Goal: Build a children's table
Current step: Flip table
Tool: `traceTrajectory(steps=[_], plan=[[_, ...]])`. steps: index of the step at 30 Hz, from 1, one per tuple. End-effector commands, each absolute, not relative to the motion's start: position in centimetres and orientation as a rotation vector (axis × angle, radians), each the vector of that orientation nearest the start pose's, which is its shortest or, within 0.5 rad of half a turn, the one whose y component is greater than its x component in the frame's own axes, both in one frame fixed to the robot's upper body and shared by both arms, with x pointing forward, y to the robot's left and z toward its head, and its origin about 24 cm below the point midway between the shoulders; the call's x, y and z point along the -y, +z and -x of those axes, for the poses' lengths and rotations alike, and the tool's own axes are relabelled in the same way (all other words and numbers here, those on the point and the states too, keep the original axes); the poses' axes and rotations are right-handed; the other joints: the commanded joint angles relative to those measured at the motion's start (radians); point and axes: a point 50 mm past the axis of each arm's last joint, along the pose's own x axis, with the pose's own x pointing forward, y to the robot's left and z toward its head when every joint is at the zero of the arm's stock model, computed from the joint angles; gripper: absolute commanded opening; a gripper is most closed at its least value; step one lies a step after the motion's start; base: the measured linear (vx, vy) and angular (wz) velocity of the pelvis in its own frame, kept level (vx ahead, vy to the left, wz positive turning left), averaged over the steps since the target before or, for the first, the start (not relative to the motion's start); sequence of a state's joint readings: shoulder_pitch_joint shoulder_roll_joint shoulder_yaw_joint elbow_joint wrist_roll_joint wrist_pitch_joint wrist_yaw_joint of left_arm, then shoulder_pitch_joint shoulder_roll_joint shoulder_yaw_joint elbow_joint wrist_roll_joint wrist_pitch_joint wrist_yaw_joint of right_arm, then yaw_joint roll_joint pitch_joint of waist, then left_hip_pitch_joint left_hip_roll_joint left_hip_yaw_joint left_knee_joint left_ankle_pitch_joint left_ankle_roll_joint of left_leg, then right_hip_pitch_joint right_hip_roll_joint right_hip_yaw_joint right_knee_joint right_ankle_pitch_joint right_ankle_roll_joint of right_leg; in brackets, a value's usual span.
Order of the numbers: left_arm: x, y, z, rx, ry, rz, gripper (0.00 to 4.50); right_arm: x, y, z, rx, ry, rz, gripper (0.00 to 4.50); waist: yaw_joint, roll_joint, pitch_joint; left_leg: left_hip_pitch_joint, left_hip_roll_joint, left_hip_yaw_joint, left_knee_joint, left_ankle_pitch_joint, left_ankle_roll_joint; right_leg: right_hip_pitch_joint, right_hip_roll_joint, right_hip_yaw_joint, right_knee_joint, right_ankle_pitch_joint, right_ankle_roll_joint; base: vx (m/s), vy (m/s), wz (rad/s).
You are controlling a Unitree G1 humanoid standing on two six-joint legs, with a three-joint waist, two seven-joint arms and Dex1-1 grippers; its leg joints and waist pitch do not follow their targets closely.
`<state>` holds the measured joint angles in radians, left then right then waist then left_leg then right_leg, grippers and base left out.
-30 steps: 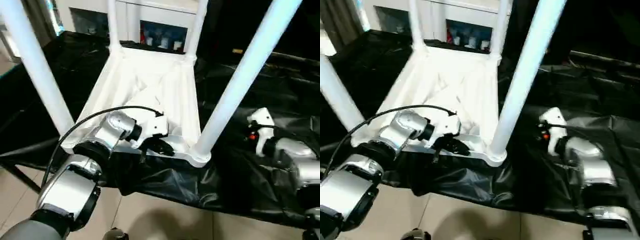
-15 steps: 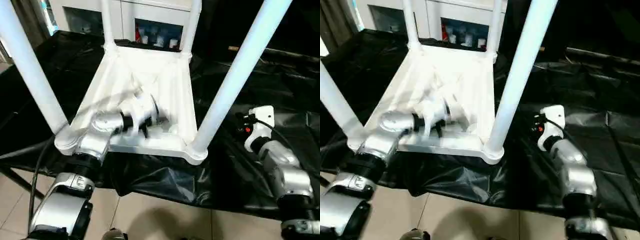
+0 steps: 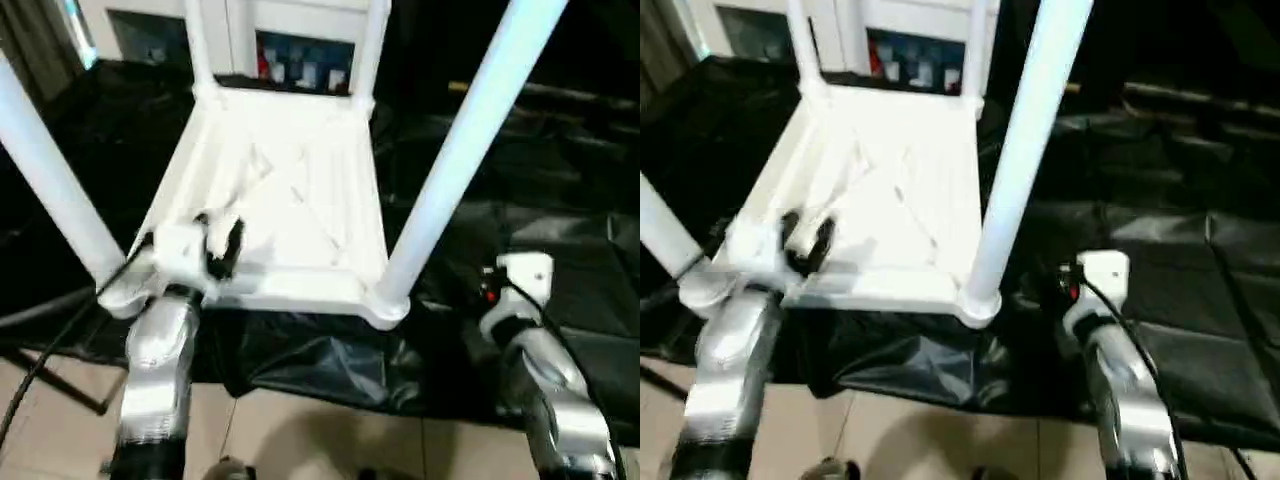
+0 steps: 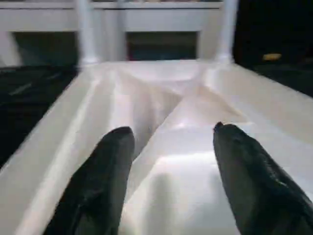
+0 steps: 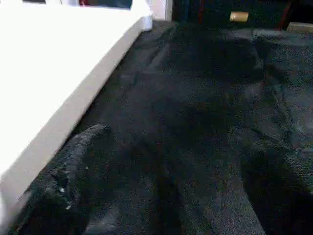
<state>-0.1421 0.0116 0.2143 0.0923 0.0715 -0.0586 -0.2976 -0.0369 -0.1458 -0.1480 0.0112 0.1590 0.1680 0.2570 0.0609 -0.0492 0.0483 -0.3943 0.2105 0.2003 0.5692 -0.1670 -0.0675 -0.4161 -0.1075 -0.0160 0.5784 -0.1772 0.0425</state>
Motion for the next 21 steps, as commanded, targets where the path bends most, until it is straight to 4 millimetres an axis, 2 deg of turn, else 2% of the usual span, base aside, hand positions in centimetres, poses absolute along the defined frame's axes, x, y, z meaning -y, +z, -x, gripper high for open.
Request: traceTrajectory(steps=[1,3,4,5,6,8,9,10,11,12,13,14,15,16,17,18,19,20,21], plan=[[-17.4,6.5,-27.0,0.096,-0.103,-0.102,3.18,19.8,4.5,-25.4,-0.098,0.087,-0.081,4.46,0.003,0.005,-0.058,0.019,0.020,-0.007,-0.069,-0.287,0.039,0.036,-0.002,0.009,-0.058,-0.155,-0.117,0.000,0.000,0.00],[-17.6,6.3,-26.3,0.101,-0.085,-0.115,3.18,19.6,4.0,-25.3,-0.133,0.083,-0.065,4.46,-0.001,0.004,-0.057,0.019,0.018,-0.007,-0.070,-0.290,0.031,0.033,0.003,0.008,-0.061,-0.171,-0.104,0.000,0.000,0.00],[-17.6,6.3,-26.2,0.101,-0.082,-0.117,3.18,19.5,3.9,-25.3,-0.137,0.083,-0.060,4.46,0.000,0.020,-0.056,0.022,0.017,-0.008,-0.071,-0.296,0.022,0.031,0.004,0.010,-0.060,-0.175,-0.101,0.000,0.000,0.00],[-17.7,6.3,-25.9,0.094,-0.080,-0.130,3.18,19.3,3.9,-25.2,-0.142,0.088,-0.042,4.46,-0.003,0.019,-0.056,0.024,0.016,-0.007,-0.070,-0.321,0.003,0.029,0.006,0.010,-0.066,-0.182,-0.091,0.000,0.000,0.00],[-17.7,6.4,-25.6,0.083,-0.084,-0.140,3.18,19.0,4.1,-25.2,-0.139,0.097,-0.039,4.46,-0.004,0.021,-0.057,0.019,0.015,-0.009,-0.071,-0.318,-0.002,0.034,0.005,0.010,-0.062,-0.170,-0.086,0.000,0.000,0.00],[-17.7,6.7,-25.7,0.083,-0.090,-0.138,3.18,18.5,4.3,-25.6,-0.135,0.113,-0.034,4.46,-0.004,0.021,-0.057,0.022,0.013,-0.008,-0.069,-0.326,-0.002,0.030,0.006,0.011,-0.064,-0.177,-0.084,0.000,0.000,0.00],[-17.7,6.7,-25.7,0.083,-0.090,-0.138,3.18,18.5,4.3,-25.6,-0.135,0.113,-0.034,4.46,-0.006,0.035,-0.057,0.023,0.013,-0.011,-0.071,-0.330,-0.011,0.030,0.008,0.011,-0.064,-0.168,-0.085,0.000,0.000,0.00],[-17.7,6.7,-25.7,0.083,-0.090,-0.138,3.18,18.5,4.3,-25.6,-0.135,0.113,-0.034,4.46,-0.007,0.029,-0.055,0.019,0.011,-0.011,-0.071,-0.337,-0.013,0.032,0.007,0.010,-0.064,-0.181,-0.083,0.000,0.000,0.00],[-17.5,7.0,-25.6,0.104,-0.123,-0.138,3.18,18.2,4.4,-25.9,-0.133,0.140,-0.001,4.46,-0.009,0.005,-0.056,0.018,0.010,-0.008,-0.066,-0.334,-0.005,0.032,0.007,0.011,-0.067,-0.198,-0.078,0.000,0.000,0.00],[-17.4,7.1,-25.6,0.099,-0.125,-0.124,3.18,18.1,4.2,-25.8,-0.143,0.145,-0.021,4.46,-0.010,-0.028,-0.061,0.059,0.012,0.037,-0.026,-0.338,-0.045,-0.012,0.040,0.044,-0.088,-0.256,-0.059,0.000,0.000,0.00],[-17.6,7.1,-25.6,0.094,-0.123,-0.117,3.18,17.9,4.0,-25.8,-0.148,0.146,-0.034,4.46,0.005,-0.024,-0.058,0.051,0.002,0.041,-0.023,-0.355,-0.070,-0.019,0.044,0.068,-0.076,-0.338,-0.045,-0.035,-0.013,-0.29],[-18.0,7.1,-25.6,0.103,-0.099,-0.131,3.18,17.5,3.6,-25.7,-0.161,0.161,-0.043,4.46,0.010,-0.016,-0.061,0.036,-0.007,0.047,-0.008,-0.379,-0.054,-0.022,0.037,0.103,-0.078,-0.385,-0.023,-0.009,-0.002,-0.57],[-18.2,7.2,-25.7,0.104,-0.072,-0.135,3.18,17.4,3.3,-25.6,-0.166,0.174,-0.040,4.46,0.012,-0.014,-0.060,0.033,-0.010,0.048,0.003,-0.395,-0.039,-0.026,0.035,0.122,-0.082,-0.410,-0.016,-0.009,-0.002,-0.57],[-18.2,7.2,-25.7,0.104,-0.072,-0.135,3.18,17.4,3.3,-25.6,-0.166,0.174,-0.040,4.46,0.014,-0.027,-0.063,0.014,-0.027,0.037,0.038,-0.413,0.009,-0.006,0.017,0.177,-0.091,-0.458,-0.010,0.008,0.030,-0.58],[-18.6,6.7,-25.3,0.088,-0.034,-0.163,3.18,17.3,2.4,-25.2,-0.189,0.179,0.017,4.46,0.024,-0.020,-0.062,0.008,-0.029,0.019,0.051,-0.408,0.031,0.003,-0.002,0.207,-0.098,-0.477,-0.015,0.001,0.090,-0.61],[-18.7,6.7,-25.3,0.087,-0.030,-0.170,3.18,17.4,2.4,-25.2,-0.192,0.179,0.025,4.46,0.020,-0.034,-0.055,0.002,-0.021,-0.005,0.039,-0.368,0.025,-0.001,0.031,0.216,-0.091,-0.465,-0.024,0.001,0.090,-0.61],[-18.4,6.8,-25.1,0.082,-0.029,-0.160,3.18,17.7,2.5,-25.2,-0.188,0.165,-0.011,4.46,0.000,-0.037,-0.054,0.014,-0.008,-0.011,-0.019,-0.343,-0.009,-0.020,0.101,0.138,-0.055,-0.349,-0.027,0.002,0.104,-0.63],[-18.0,6.4,-24.4,0.059,-0.031,-0.166,3.18,18.5,2.5,-24.9,-0.194,0.138,-0.032,4.46,-0.006,-0.018,-0.063,0.035,0.018,-0.048,-0.046,-0.313,-0.030,-0.011,0.105,0.078,-0.012,-0.141,-0.067,0.009,0.091,-0.30],[-18.1,6.5,-23.8,0.054,-0.017,-0.155,3.18,19.0,2.7,-24.7,-0.187,0.133,-0.049,4.46,-0.025,0.007,-0.060,0.050,0.050,-0.064,-0.059,-0.253,-0.051,-0.008,0.098,0.042,0.006,0.004,-0.106,0.009,0.091,-0.30]])
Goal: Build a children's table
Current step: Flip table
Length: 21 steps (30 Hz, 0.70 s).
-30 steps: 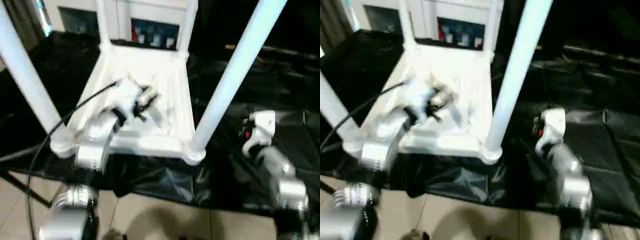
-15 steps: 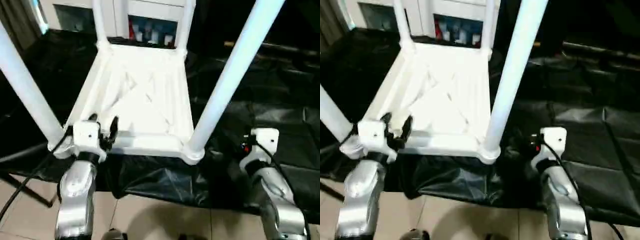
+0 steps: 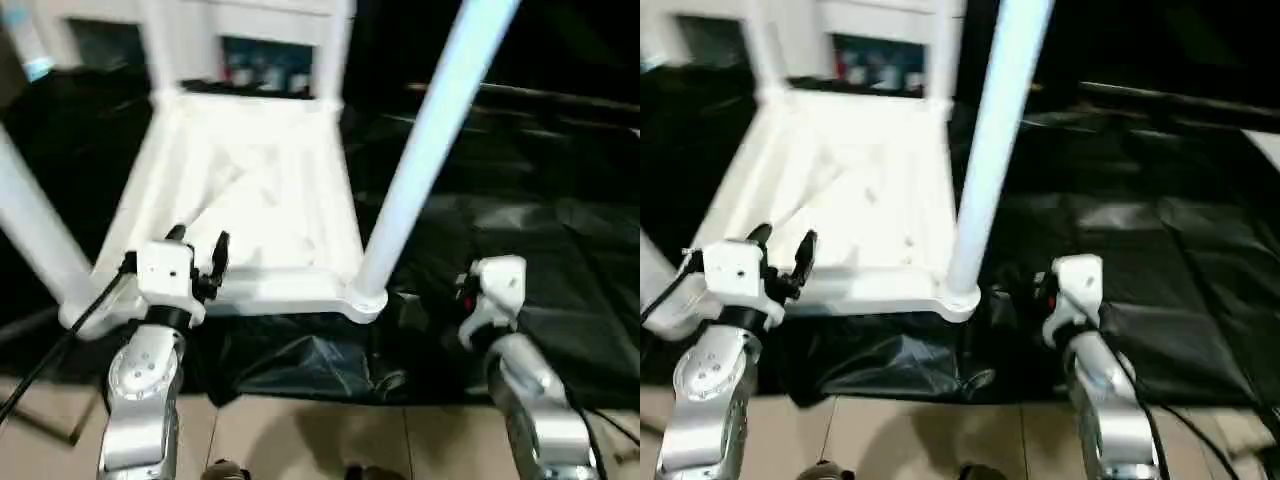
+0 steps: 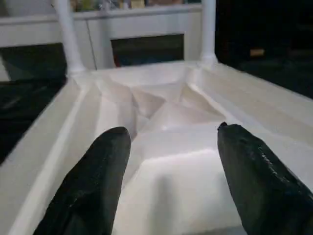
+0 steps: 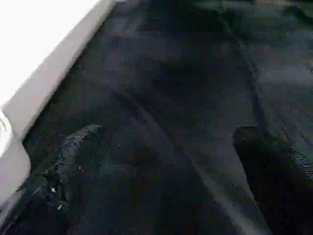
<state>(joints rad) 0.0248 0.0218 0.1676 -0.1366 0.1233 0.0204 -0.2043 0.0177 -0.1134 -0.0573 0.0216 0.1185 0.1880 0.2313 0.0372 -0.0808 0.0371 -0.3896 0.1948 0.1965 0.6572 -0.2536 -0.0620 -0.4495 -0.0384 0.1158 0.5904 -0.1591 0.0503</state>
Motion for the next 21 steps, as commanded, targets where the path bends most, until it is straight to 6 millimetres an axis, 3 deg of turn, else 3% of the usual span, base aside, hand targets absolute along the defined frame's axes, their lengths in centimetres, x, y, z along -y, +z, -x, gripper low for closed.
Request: traceTrajectory(steps=[1,2,3,4,5,6,7,8,10,11,12,13,14,15,19,20,21], plan=[[-18.1,6.6,-23.5,0.051,-0.007,-0.150,3.18,19.3,2.9,-24.7,-0.183,0.132,-0.054,4.46,-0.014,0.043,-0.046,0.047,0.085,-0.070,-0.158,-0.140,-0.050,0.033,0.020,-0.110,0.000,0.012,-0.138,0.013,0.080,0.03],[-18.6,6.5,-22.9,0.047,0.032,-0.149,3.18,19.7,3.2,-24.6,-0.175,0.140,-0.056,4.46,-0.026,0.048,-0.039,0.050,0.122,-0.076,-0.172,-0.106,0.001,0.036,-0.006,-0.142,0.000,-0.004,-0.187,0.000,0.000,0.00],[-19.0,6.5,-22.6,0.046,0.062,-0.148,3.18,19.9,3.4,-24.6,-0.169,0.149,-0.058,4.46,-0.033,0.045,-0.043,0.049,0.112,-0.066,-0.155,-0.081,0.045,0.043,-0.022,-0.145,-0.007,0.008,-0.203,0.000,0.000,0.00],[-19.3,6.5,-22.3,0.051,0.095,-0.165,3.18,20.0,3.7,-24.7,-0.164,0.179,-0.051,4.46,-0.029,0.035,-0.044,0.020,0.047,-0.024,-0.116,-0.082,0.094,0.060,-0.036,-0.136,-0.045,0.002,-0.223,0.000,0.000,0.00],[-20.0,6.4,-21.6,0.052,0.135,-0.176,3.18,20.0,4.0,-24.8,-0.160,0.229,-0.037,4.46,-0.021,0.033,-0.045,0.018,0.027,-0.009,-0.108,-0.125,0.100,0.059,-0.044,-0.129,-0.062,-0.048,-0.225,0.000,0.000,0.00],[-20.0,6.4,-21.5,0.053,0.148,-0.179,3.18,20.0,4.1,-24.8,-0.158,0.247,-0.031,4.46,-0.017,0.023,-0.037,0.010,0.025,-0.013,-0.118,-0.234,0.072,0.062,-0.063,-0.118,-0.078,-0.224,-0.179,0.000,0.000,0.00],[-20.1,6.5,-21.1,0.055,0.168,-0.192,3.18,20.4,4.2,-25.0,-0.169,0.279,-0.030,4.46,-0.013,0.010,-0.035,0.008,0.024,-0.018,-0.120,-0.288,0.041,0.061,-0.073,-0.112,-0.088,-0.393,-0.120,-0.045,-0.066,0.06],[-20.3,6.5,-20.6,0.054,0.185,-0.202,3.18,20.4,4.2,-24.9,-0.175,0.306,-0.030,4.46,-0.004,0.003,-0.037,0.015,0.026,-0.023,-0.120,-0.277,0.030,0.058,-0.075,-0.109,-0.093,-0.453,-0.090,-0.028,-0.100,0.05],[-20.6,6.6,-19.4,0.059,0.191,-0.185,3.37,20.8,4.4,-25.0,-0.184,0.379,-0.034,4.49,0.006,0.002,-0.037,0.007,0.028,-0.027,-0.127,-0.223,0.030,0.066,-0.075,-0.109,-0.092,-0.442,-0.075,-0.014,-0.093,0.03],[-20.6,6.6,-19.3,0.058,0.190,-0.184,3.47,20.9,4.4,-25.0,-0.187,0.385,-0.040,4.50,0.011,0.009,-0.036,0.008,0.028,-0.028,-0.129,-0.212,0.029,0.065,-0.074,-0.108,-0.092,-0.433,-0.076,0.004,-0.070,0.00],[-20.7,6.6,-18.9,0.053,0.187,-0.178,3.54,20.9,4.3,-24.9,-0.198,0.401,-0.063,4.50,0.018,0.004,-0.038,0.013,0.028,-0.026,-0.130,-0.202,0.032,0.064,-0.068,-0.110,-0.089,-0.404,-0.081,0.004,-0.070,0.00],[-20.9,6.9,-18.5,0.061,0.157,-0.148,3.54,20.8,4.5,-24.8,-0.199,0.449,-0.075,4.50,0.023,0.017,-0.038,0.016,0.028,-0.028,-0.132,-0.196,0.030,0.063,-0.066,-0.109,-0.088,-0.391,-0.087,0.008,-0.050,0.03],[-20.9,6.9,-18.4,0.063,0.152,-0.147,3.65,20.7,4.6,-24.8,-0.200,0.461,-0.078,4.50,0.024,0.013,-0.039,0.016,0.029,-0.027,-0.132,-0.186,0.030,0.066,-0.065,-0.110,-0.087,-0.371,-0.094,0.000,0.000,0.00],[-21.1,7.1,-18.0,0.068,0.133,-0.143,3.80,20.6,4.7,-24.6,-0.205,0.504,-0.089,4.50,0.029,0.018,-0.039,0.015,0.033,-0.029,-0.135,-0.166,0.028,0.068,-0.060,-0.112,-0.078,-0.302,-0.119,0.000,0.000,0.00],[-21.6,7.0,-16.1,0.043,-0.023,-0.040,4.01,19.3,5.0,-22.9,-0.277,0.777,-0.120,4.50,0.041,0.023,-0.040,0.020,0.035,-0.027,-0.135,-0.150,0.031,0.074,-0.058,-0.113,-0.065,-0.215,-0.159,0.000,0.000,0.00],[-22.1,6.8,-15.2,0.010,-0.088,-0.020,4.11,19.0,5.0,-22.1,-0.313,0.856,-0.134,4.50,0.042,0.000,-0.039,0.018,0.035,-0.025,-0.135,-0.147,0.036,0.077,-0.057,-0.113,-0.068,-0.223,-0.154,0.000,0.000,0.00],[-22.7,6.5,-14.5,-0.029,-0.112,-0.008,4.25,19.0,5.1,-21.8,-0.330,0.902,-0.129,4.50,0.052,0.015,-0.037,0.024,0.038,-0.027,-0.138,-0.151,0.041,0.072,-0.057,-0.111,-0.064,-0.225,-0.154,0.000,0.000,0.00]])
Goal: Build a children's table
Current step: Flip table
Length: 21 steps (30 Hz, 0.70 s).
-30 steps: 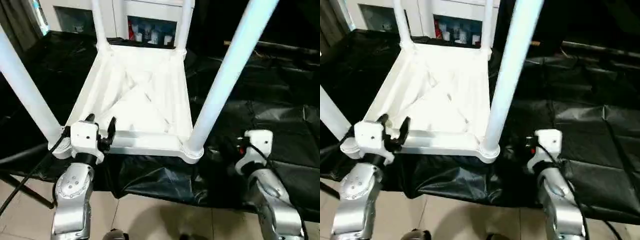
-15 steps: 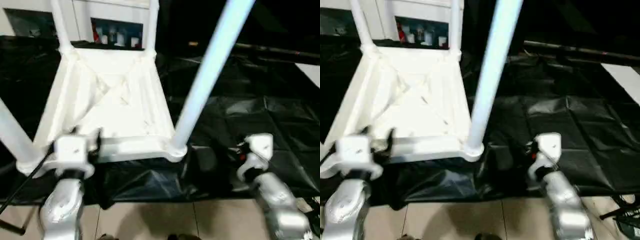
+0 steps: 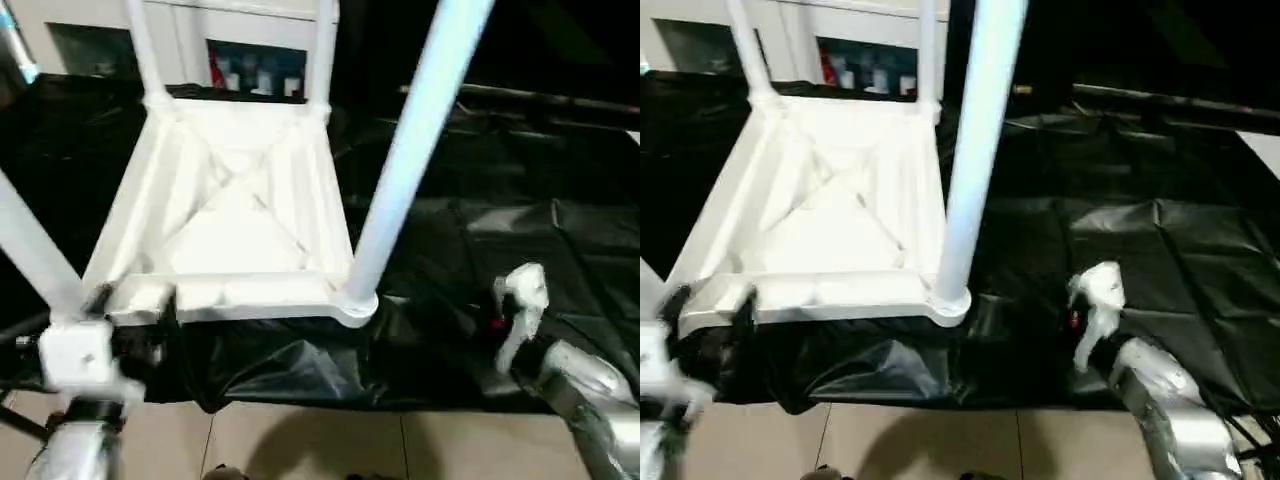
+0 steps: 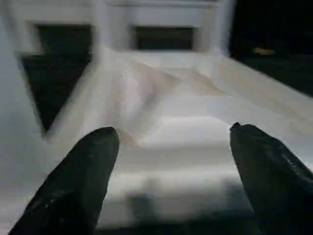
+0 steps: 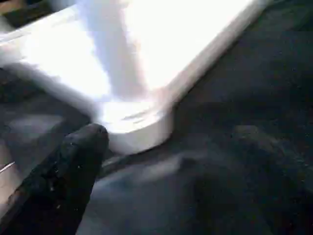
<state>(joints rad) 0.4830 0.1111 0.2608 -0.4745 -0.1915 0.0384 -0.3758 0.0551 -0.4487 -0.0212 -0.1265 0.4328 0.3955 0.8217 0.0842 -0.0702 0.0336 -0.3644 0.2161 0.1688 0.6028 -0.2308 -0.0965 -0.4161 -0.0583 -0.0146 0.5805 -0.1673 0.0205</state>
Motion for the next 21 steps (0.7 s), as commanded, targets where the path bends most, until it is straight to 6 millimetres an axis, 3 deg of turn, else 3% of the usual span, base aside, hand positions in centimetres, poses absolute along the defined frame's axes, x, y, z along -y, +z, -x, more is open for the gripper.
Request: traceTrajectory(steps=[1,5,7,8,9,12,16,19,21], plan=[[-23.1,6.3,-14.2,-0.055,-0.124,-0.001,4.37,19.0,5.1,-21.6,-0.340,0.929,-0.126,4.50,0.002,0.007,-0.031,-0.003,0.015,0.002,-0.086,-0.180,0.075,0.038,-0.035,0.020,-0.054,-0.215,-0.122,0.000,0.000,0.00],[-25.8,6.0,-13.0,-0.109,-0.040,-0.019,4.43,18.5,5.6,-21.5,-0.354,1.035,-0.188,4.50,0.007,0.009,-0.029,0.006,0.017,0.003,-0.090,-0.225,0.056,0.035,-0.036,0.019,-0.058,-0.222,-0.125,0.000,0.000,0.00],[-27.0,6.2,-13.0,-0.099,0.040,-0.044,4.43,18.2,5.8,-21.8,-0.342,1.053,-0.188,4.50,0.006,0.006,-0.028,0.008,0.015,0.002,-0.091,-0.260,0.048,0.035,-0.038,0.019,-0.062,-0.264,-0.115,0.000,0.000,0.00],[-28.7,6.6,-13.5,-0.075,0.161,-0.078,4.43,17.6,5.9,-22.5,-0.311,1.039,-0.190,4.50,0.006,0.000,-0.025,0.006,0.015,0.002,-0.093,-0.270,0.044,0.035,-0.039,0.018,-0.063,-0.283,-0.110,0.000,0.000,0.00],[-29.3,7.0,-13.8,-0.052,0.212,-0.072,4.43,17.3,6.0,-22.8,-0.295,1.031,-0.201,4.50,0.007,-0.003,-0.027,0.012,0.010,0.000,-0.091,-0.292,0.037,0.032,-0.040,0.018,-0.064,-0.331,-0.100,0.000,0.000,0.00],[-29.0,7.8,-16.2,-0.024,0.177,-0.015,4.43,16.2,5.7,-23.0,-0.295,1.054,-0.223,4.50,0.016,-0.011,-0.026,0.020,0.011,-0.004,-0.091,-0.282,0.019,0.027,-0.047,0.020,-0.067,-0.386,-0.085,0.000,0.000,0.00],[-28.9,7.7,-18.3,-0.036,0.171,-0.025,4.43,15.6,5.2,-23.0,-0.308,1.067,-0.217,4.50,0.027,-0.006,-0.028,0.019,0.011,-0.007,-0.097,-0.302,-0.007,0.028,-0.045,0.018,-0.064,-0.377,-0.070,0.000,0.000,0.00],[-28.6,7.8,-20.3,-0.015,0.122,-0.013,4.43,15.2,5.2,-23.9,-0.272,0.995,-0.193,4.50,0.032,-0.009,-0.036,0.023,0.007,-0.009,-0.094,-0.286,-0.017,0.028,-0.047,0.018,-0.060,-0.336,-0.073,0.000,0.000,0.00],[-28.1,7.9,-21.3,-0.011,0.078,0.005,4.43,15.0,5.1,-24.5,-0.251,0.926,-0.173,4.50,0.031,-0.011,-0.035,0.016,0.007,-0.010,-0.096,-0.280,-0.021,0.033,-0.049,0.018,-0.056,-0.317,-0.084,0.000,0.000,0.00]])
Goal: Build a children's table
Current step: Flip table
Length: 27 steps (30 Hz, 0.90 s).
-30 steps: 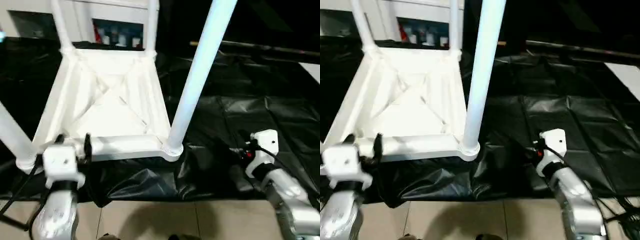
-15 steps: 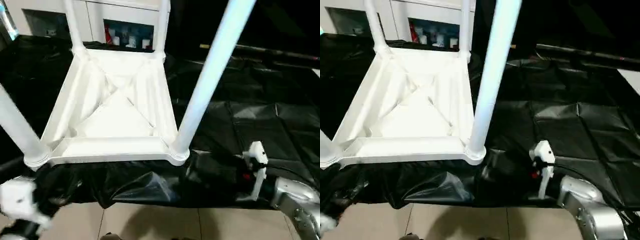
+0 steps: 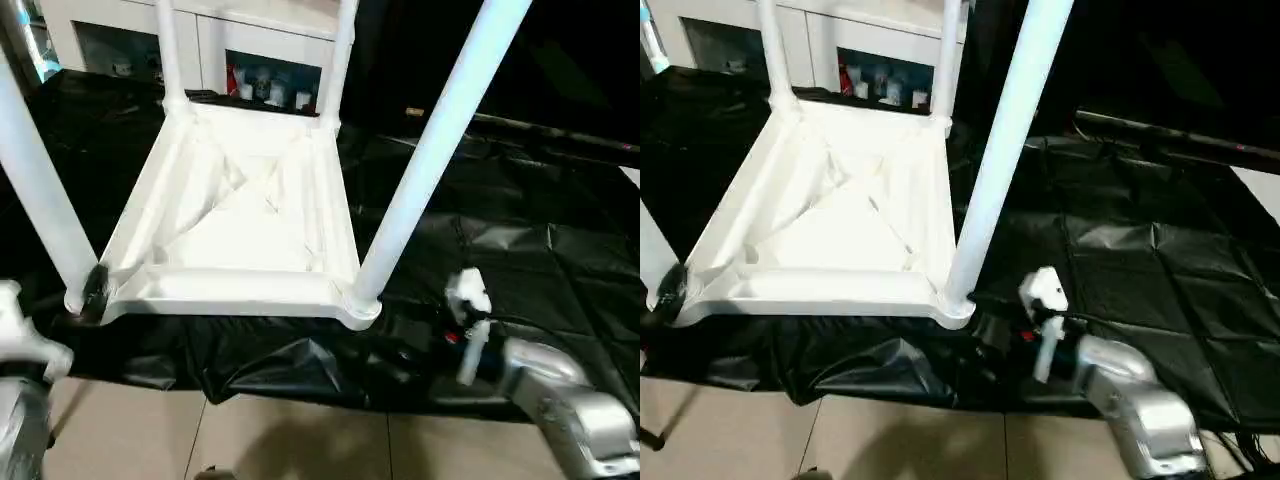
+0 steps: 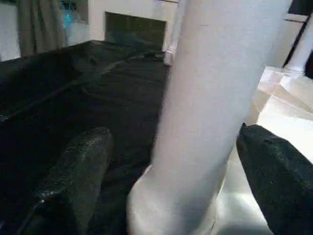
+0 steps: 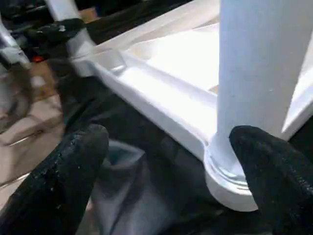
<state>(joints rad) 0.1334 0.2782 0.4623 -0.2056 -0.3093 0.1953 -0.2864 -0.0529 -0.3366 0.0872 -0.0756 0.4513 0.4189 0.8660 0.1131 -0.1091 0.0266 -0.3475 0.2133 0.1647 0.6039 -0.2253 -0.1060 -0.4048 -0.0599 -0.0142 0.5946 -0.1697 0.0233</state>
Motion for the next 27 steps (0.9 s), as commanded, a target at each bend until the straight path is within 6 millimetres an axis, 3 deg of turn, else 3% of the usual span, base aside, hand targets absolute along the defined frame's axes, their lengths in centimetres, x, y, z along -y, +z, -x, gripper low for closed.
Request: traceTrajectory(steps=[1,6,12,15,16,18,19,22,27], plan=[[-27.9,8.0,-21.6,-0.012,0.062,0.002,4.43,15.0,5.0,-24.8,-0.245,0.892,-0.173,4.50,0.003,0.028,-0.029,0.003,0.009,-0.005,-0.097,-0.287,-0.015,0.018,-0.049,0.019,-0.070,-0.321,-0.092,0.000,0.000,0.00],[-27.6,7.9,-22.7,-0.030,0.043,-0.016,4.43,15.1,5.0,-24.9,-0.228,0.830,-0.186,4.50,0.001,0.028,-0.032,-0.001,0.009,-0.005,-0.096,-0.262,-0.015,0.027,-0.047,0.018,-0.062,-0.276,-0.107,0.000,0.000,0.00],[-28.1,7.9,-23.9,-0.042,0.097,-0.050,4.43,14.6,5.3,-25.2,-0.192,0.755,-0.184,4.50,0.001,0.036,-0.033,0.001,0.009,-0.006,-0.097,-0.253,-0.019,0.027,-0.046,0.018,-0.058,-0.249,-0.117,0.000,0.000,0.00],[-28.3,8.0,-24.2,-0.044,0.112,-0.049,4.43,14.9,5.1,-25.7,-0.205,0.674,-0.169,4.50,0.000,0.034,-0.033,0.001,0.009,-0.006,-0.098,-0.263,-0.024,0.028,-0.047,0.018,-0.059,-0.261,-0.117,0.000,0.000,0.00],[-28.1,8.0,-24.3,-0.048,0.105,-0.044,4.17,15.6,4.5,-26.2,-0.228,0.589,-0.147,4.50,0.000,0.034,-0.032,0.001,0.008,-0.006,-0.098,-0.256,-0.030,0.028,-0.047,0.018,-0.059,-0.263,-0.116,0.000,0.000,0.00],[-27.7,7.9,-24.3,-0.053,0.092,-0.037,4.09,16.1,4.3,-26.5,-0.229,0.537,-0.164,4.50,-0.002,0.041,-0.033,0.004,0.007,-0.004,-0.097,-0.262,-0.039,0.024,-0.046,0.018,-0.059,-0.260,-0.121,0.000,0.000,0.00],[-27.7,7.9,-24.3,-0.055,0.090,-0.037,4.05,16.2,4.3,-26.6,-0.227,0.530,-0.168,4.50,-0.001,0.040,-0.033,0.004,0.007,-0.004,-0.097,-0.267,-0.039,0.025,-0.045,0.018,-0.058,-0.256,-0.121,0.000,0.000,0.00],[-27.1,7.6,-24.2,-0.064,0.088,-0.037,3.71,15.8,4.8,-27.1,-0.186,0.532,-0.168,4.50,-0.001,0.041,-0.034,0.000,0.008,-0.004,-0.096,-0.249,-0.030,0.029,-0.046,0.018,-0.055,-0.217,-0.128,0.000,0.000,0.00],[-26.2,7.0,-23.9,-0.073,0.085,-0.023,3.35,15.3,5.1,-28.0,-0.164,0.505,-0.199,4.50,-0.003,0.042,-0.033,0.000,0.010,-0.003,-0.097,-0.254,-0.029,0.029,-0.048,0.019,-0.055,-0.235,-0.135,0.000,0.000,0.00]])
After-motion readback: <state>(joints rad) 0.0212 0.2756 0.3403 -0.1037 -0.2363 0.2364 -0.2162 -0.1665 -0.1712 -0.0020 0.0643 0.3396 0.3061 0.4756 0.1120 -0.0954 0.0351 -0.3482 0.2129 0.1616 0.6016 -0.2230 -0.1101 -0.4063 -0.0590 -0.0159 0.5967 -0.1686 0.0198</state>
